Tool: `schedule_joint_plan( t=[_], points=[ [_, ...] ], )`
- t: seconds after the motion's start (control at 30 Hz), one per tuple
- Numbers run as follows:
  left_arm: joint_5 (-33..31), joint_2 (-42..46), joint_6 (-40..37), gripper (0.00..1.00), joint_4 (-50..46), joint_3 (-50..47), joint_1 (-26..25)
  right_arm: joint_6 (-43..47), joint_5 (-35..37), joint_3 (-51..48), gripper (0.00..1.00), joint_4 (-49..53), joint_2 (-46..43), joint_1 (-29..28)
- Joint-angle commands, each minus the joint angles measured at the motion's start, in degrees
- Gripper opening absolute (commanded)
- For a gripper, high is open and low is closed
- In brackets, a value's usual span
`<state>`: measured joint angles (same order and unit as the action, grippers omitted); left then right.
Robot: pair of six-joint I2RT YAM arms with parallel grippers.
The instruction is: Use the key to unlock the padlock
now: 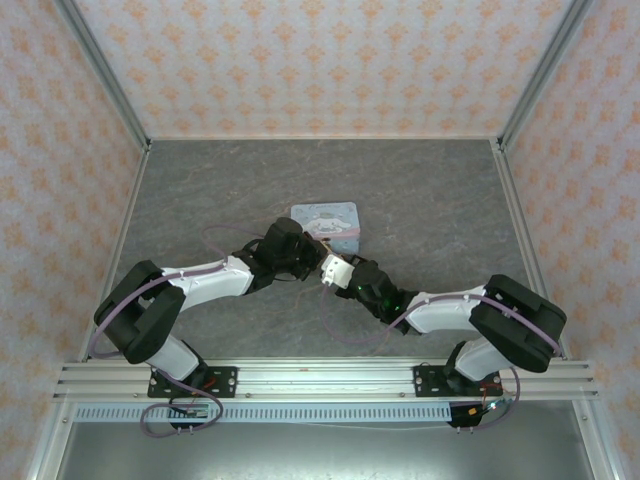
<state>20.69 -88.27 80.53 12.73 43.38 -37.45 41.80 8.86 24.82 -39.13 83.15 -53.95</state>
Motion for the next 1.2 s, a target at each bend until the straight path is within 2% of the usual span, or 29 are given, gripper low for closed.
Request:
schedule_joint_plan(
  t=[0.0, 0.3, 0.5, 0.63, 0.83, 0.9, 1.17],
  points=[
    [0.60, 1.27, -0.90, 0.00, 0.34, 0.83, 0.02, -2.01, 1.17, 1.02, 0.00, -2.15, 0.32, 0.52],
    [0.55, 1.17, -0.90, 0.00, 0.44, 0.31, 0.01, -7.03, 0.41, 1.11, 0.00, -2.21, -0.15, 1.02],
    [-0.02, 1.16, -1.45, 0.01, -0.09, 0.15, 0.01, -15.46, -3.44, 1.90, 0.00, 0.96, -0.55, 1.06],
    [-0.85, 1.60, -2.77, 0.16, -1.86, 0.19, 0.18, -19.67, -3.95, 1.25, 0.00, 0.69, -0.22, 1.04],
    [-2.54, 3.96, -6.61, 0.18, -6.49, -0.18, 1.19, -22.86, -4.50, 0.96, 0.00, 2.13, 0.47, 1.06],
    [-2.74, 4.97, -7.48, 0.21, -7.92, -0.68, 2.04, -23.98, -5.38, 1.33, 0.00, 3.78, 0.57, 1.09],
    [-3.22, 10.72, -9.89, 0.47, -12.11, -4.17, 6.20, -34.09, -9.62, 2.29, 0.00, 7.64, -0.18, 2.01]
  ],
)
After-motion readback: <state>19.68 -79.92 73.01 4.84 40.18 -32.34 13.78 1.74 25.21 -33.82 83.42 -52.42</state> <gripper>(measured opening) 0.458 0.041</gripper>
